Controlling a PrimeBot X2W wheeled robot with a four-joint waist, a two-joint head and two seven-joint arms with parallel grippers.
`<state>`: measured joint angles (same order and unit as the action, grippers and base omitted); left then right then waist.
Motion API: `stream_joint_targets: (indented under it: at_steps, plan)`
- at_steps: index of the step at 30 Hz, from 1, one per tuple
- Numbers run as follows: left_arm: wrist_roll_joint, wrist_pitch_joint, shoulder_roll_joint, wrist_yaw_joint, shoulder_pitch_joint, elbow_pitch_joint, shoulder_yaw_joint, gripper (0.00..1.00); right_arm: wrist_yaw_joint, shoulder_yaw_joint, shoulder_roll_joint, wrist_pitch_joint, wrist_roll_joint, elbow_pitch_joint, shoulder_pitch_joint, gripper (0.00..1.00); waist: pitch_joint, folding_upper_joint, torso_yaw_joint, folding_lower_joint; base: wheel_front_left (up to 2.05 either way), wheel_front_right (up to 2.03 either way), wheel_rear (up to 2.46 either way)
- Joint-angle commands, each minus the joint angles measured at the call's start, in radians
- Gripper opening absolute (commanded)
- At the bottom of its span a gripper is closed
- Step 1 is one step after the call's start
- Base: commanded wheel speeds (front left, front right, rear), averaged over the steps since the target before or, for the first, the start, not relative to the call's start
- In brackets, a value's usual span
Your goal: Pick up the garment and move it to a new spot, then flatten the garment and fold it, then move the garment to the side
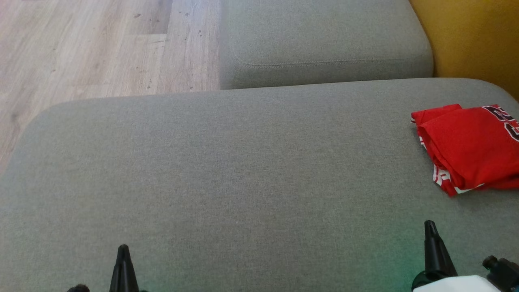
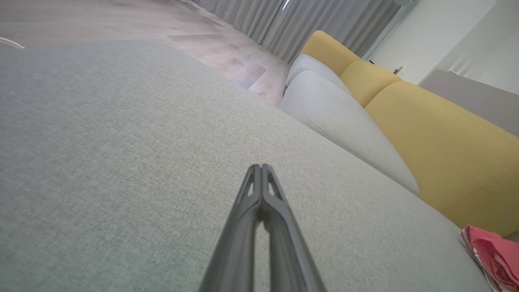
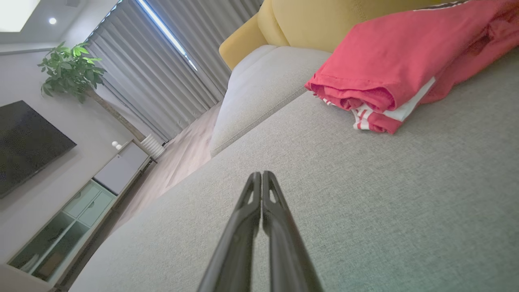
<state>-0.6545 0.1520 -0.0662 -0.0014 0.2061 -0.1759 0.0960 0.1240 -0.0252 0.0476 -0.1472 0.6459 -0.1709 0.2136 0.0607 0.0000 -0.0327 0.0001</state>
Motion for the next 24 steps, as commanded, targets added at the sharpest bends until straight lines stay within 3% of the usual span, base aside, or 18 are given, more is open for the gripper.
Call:
stream_joint_targets:
  at_steps: [1, 24]
  plan:
    - [-0.029, -0.003, -0.013, -0.008, -0.05, 0.024, -0.022, 0.0, 0.002, -0.001, 0.022, 0.004, 0.032, 0.026, -0.049, 0.0, -0.001, 0.0, 0.001, -0.0001, 0.0, 0.0, 0.0]
    - [-0.313, -0.066, -0.017, -0.043, -0.126, -0.002, -0.06, 0.0, 0.004, 0.024, 0.028, 0.066, 0.316, -0.002, -0.127, 0.0, -0.019, 0.0, 0.01, -0.0001, 0.0, 0.0, 0.0]
